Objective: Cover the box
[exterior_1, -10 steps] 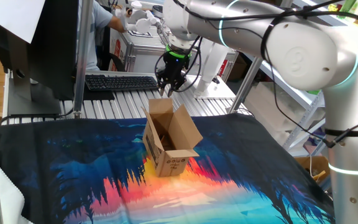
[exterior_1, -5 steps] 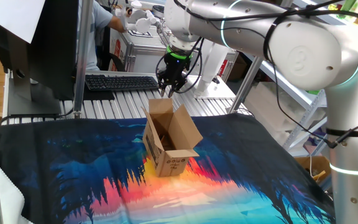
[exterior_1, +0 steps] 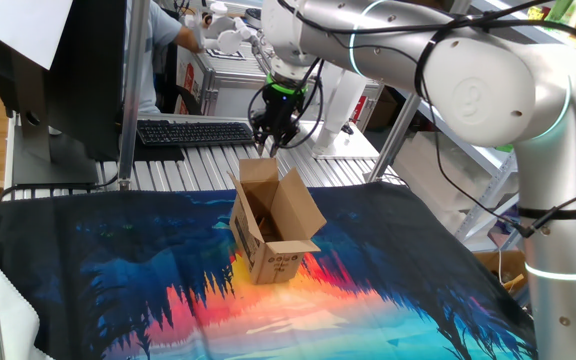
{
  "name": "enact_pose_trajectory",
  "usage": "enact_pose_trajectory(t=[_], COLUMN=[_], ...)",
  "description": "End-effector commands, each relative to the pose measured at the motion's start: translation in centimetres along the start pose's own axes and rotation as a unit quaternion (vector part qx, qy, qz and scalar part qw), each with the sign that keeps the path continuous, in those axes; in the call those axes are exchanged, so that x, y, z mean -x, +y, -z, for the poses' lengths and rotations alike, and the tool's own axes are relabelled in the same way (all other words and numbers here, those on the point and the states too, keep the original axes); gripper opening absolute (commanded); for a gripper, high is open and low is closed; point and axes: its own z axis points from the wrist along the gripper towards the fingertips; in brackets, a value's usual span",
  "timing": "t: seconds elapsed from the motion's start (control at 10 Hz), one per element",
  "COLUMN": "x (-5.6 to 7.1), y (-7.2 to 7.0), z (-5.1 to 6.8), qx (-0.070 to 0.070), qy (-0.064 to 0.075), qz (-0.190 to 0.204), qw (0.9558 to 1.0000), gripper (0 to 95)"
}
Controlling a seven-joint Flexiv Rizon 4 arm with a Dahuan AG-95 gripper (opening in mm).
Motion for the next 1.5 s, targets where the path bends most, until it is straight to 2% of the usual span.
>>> enact_pose_trajectory(t=[0.1, 0.9, 1.5], x=[-0.05, 0.13, 0.13], y=[0.02, -0.39, -0.47], z=[-0.06, 0.23, -0.18], qx=[0.002, 0.006, 0.009], qy=[-0.003, -0.003, -0.005], qz=[0.000, -0.006, -0.073], qw=[1.0000, 1.0000, 0.9973], gripper=[19.0, 19.0, 19.0])
